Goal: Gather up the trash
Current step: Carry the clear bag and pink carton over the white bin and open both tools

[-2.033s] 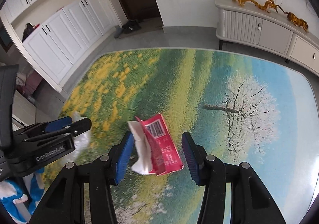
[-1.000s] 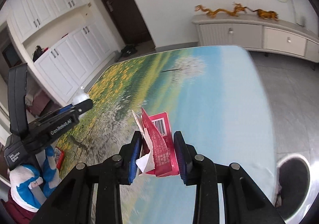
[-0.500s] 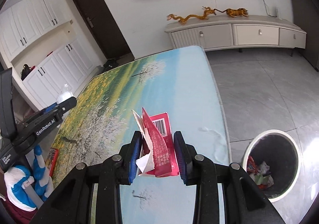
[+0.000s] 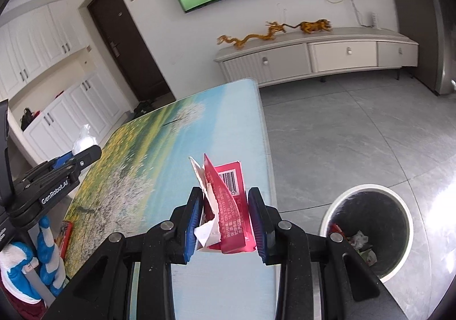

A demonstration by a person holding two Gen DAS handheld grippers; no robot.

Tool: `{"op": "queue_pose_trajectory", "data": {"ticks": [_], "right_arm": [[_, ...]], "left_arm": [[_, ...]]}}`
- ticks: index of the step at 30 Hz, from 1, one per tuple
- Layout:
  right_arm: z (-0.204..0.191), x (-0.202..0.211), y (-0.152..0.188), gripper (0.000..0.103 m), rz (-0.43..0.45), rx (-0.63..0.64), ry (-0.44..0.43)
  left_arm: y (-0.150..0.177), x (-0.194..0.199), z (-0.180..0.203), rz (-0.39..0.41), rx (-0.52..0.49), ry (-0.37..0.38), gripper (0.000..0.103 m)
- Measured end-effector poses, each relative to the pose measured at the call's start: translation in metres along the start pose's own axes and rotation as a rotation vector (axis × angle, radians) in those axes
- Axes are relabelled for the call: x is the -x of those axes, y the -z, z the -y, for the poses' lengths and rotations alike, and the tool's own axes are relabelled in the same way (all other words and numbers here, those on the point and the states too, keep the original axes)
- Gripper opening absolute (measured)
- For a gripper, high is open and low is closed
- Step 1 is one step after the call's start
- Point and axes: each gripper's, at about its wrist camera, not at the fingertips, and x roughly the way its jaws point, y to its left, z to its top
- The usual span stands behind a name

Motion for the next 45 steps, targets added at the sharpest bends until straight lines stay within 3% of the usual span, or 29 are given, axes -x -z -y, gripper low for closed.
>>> {"op": "queue_pose_trajectory", "data": {"ticks": [15,24,34,41,45], "right_arm": [[0.094,0.020,0.012,0.031,0.038,-0.183,0.101],[0.157,0.023,0.016,0.031,0.033,-0.286,0.199],[0.222,0.001,0.036,0.031,-0.050,-0.389,0.302],[0.246,-0.017,0.052,0.032,-0.102,-0.425,0.334],[0.253,-0.027,0.057,0.038,-0.120,-0.439,0.360]], "left_arm": [[-0.010,-0.021,0.099,-0.049,-0.165,0.146,0.029],[-0.031,-0.045,0.178,-0.128,-0.224,0.370,0.030],[-0.038,-0.092,0.276,-0.256,-0.302,0.542,0.031],[-0.033,-0.122,0.302,-0.339,-0.274,0.605,0.032],[-0.029,-0.131,0.312,-0.368,-0.270,0.651,0.052]]}}
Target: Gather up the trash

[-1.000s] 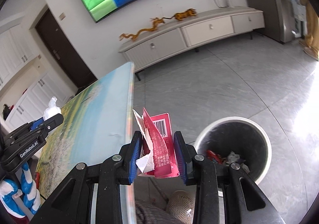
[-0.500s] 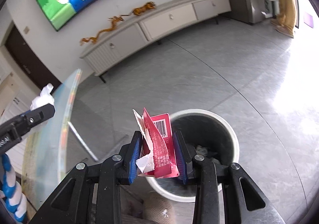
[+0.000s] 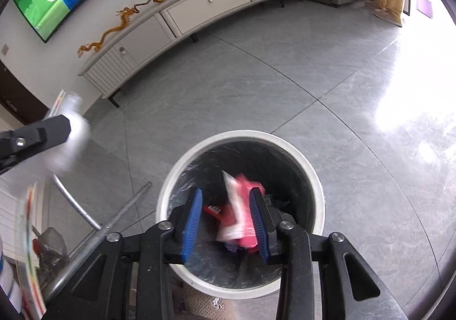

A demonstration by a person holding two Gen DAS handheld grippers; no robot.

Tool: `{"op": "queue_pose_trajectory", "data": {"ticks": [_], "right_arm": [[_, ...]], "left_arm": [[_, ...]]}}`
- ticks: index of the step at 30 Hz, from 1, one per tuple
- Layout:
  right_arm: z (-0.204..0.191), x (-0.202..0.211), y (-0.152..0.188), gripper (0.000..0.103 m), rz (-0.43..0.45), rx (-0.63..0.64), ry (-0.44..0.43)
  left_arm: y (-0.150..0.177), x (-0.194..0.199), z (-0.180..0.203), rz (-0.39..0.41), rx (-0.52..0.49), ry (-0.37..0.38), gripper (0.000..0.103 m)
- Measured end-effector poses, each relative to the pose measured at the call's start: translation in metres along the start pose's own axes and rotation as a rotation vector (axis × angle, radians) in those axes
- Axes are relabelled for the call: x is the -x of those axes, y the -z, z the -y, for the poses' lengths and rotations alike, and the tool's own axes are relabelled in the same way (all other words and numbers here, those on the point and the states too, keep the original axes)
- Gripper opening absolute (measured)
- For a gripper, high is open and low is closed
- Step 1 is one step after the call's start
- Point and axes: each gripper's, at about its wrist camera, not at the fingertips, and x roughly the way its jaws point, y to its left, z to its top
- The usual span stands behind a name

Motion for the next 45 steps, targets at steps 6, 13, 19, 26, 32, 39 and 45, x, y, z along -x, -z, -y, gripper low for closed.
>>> {"op": "queue_pose_trajectory", "data": {"ticks": [6,13,19,26,32,39,45], "right_arm": [[0.008,-0.004,0.004,0.047,-0.009,-0.031,0.034],[-0.001,0.015,0.002,0.053,0.036,-0.024,0.035],[-0.030,0.037,0.001,0.058,0.081,0.021,0.008],[-0.099,0.067,0.010,0.064,0.134,0.145,-0.067],[-0.164,0.091,0.027,0.073,0.183,0.262,-0.137],[-0.222,0.112,0.047,0.080,0.228,0.369,-0.154],[-0.253,0.119,0.067,0.085,0.251,0.400,-0.130]], "left_arm": [[0.002,0.005,0.002,0.011,-0.010,0.012,0.058],[0.014,0.039,-0.010,0.087,0.002,-0.041,0.065],[0.041,0.084,-0.034,0.185,0.043,-0.128,0.071],[0.074,0.144,-0.073,0.290,0.139,-0.272,0.071],[0.107,0.200,-0.102,0.374,0.207,-0.414,0.071],[0.148,0.251,-0.133,0.435,0.276,-0.525,0.075],[0.178,0.276,-0.151,0.462,0.301,-0.579,0.076]]}}
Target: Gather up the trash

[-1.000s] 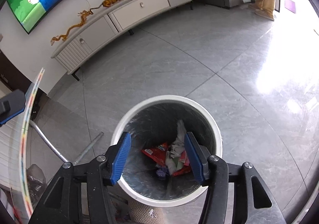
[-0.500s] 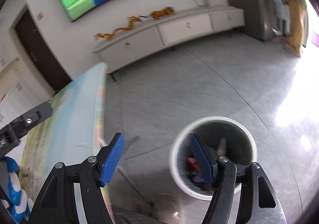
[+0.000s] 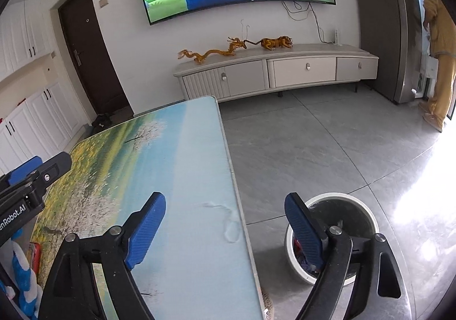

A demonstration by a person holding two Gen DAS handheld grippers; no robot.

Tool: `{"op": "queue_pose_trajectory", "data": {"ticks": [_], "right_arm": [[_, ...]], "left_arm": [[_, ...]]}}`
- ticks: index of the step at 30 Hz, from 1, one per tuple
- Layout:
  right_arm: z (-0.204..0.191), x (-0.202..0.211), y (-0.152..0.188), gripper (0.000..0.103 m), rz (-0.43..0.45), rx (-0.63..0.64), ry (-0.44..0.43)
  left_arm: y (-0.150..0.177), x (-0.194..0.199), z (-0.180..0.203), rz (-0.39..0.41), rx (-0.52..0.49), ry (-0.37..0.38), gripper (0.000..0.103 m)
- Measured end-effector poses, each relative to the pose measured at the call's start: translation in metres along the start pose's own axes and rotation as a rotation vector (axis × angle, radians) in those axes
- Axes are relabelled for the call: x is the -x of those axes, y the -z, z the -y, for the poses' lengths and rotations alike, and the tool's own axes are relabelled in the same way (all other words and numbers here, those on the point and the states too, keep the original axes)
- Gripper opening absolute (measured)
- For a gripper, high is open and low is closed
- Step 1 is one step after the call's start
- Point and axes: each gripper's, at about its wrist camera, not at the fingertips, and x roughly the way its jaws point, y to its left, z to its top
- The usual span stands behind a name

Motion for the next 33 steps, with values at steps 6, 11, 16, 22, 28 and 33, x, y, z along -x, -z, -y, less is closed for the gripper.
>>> {"op": "queue_pose_trajectory", "data": {"ticks": [6,11,16,22,28,33], "right_arm": [[-0.026,0.002,0.006,0.092,0.013,0.038,0.043],[-0.041,0.003,0.012,0.093,0.026,0.051,0.070],[-0.044,0.004,0.016,0.095,0.038,0.061,0.090],[-0.047,0.002,0.019,0.100,0.048,0.072,0.111],[-0.046,-0.001,0.021,0.103,0.053,0.073,0.123],[-0.045,-0.002,0.020,0.103,0.057,0.074,0.125]], "left_arm": [[0.011,0.011,-0.025,0.021,0.042,-0.041,0.079],[0.018,0.014,-0.040,0.029,0.067,-0.065,0.082],[0.025,0.011,-0.050,0.022,0.073,-0.072,0.083],[0.028,0.012,-0.052,0.035,0.072,-0.084,0.090],[0.029,0.012,-0.052,0.051,0.079,-0.090,0.095],[0.029,0.009,-0.054,0.049,0.097,-0.097,0.095]]}}
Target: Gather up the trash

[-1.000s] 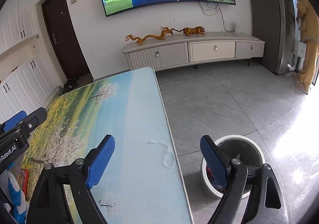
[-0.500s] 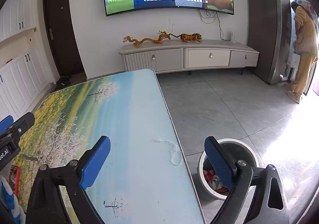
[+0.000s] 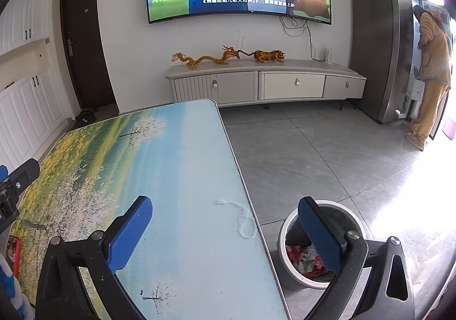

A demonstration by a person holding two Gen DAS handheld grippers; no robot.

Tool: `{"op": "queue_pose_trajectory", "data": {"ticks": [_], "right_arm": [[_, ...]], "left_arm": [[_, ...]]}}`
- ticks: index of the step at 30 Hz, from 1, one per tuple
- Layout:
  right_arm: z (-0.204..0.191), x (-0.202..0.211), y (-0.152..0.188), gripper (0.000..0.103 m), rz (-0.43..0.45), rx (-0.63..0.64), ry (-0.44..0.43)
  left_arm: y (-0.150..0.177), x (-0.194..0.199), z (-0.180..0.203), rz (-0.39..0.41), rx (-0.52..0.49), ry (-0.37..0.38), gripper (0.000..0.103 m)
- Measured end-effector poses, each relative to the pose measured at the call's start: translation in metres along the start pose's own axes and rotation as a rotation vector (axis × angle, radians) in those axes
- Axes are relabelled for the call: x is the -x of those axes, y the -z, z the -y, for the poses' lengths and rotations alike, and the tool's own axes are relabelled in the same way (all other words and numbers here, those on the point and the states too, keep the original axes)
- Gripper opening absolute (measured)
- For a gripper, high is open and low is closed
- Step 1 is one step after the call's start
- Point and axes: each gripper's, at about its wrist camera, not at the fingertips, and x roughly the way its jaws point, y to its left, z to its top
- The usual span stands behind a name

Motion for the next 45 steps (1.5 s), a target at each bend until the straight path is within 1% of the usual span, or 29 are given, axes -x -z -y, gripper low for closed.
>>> {"op": "queue_pose_trajectory", "data": {"ticks": [16,45], "right_arm": [[0.003,0.002,0.002,0.103,0.027,0.000,0.030],[0.014,0.003,0.005,0.103,0.031,-0.030,0.049]], "left_arm": [[0.003,0.002,-0.001,0.011,0.003,0.001,0.099],[0.005,0.001,-0.001,0.009,-0.005,0.007,0.100]]}}
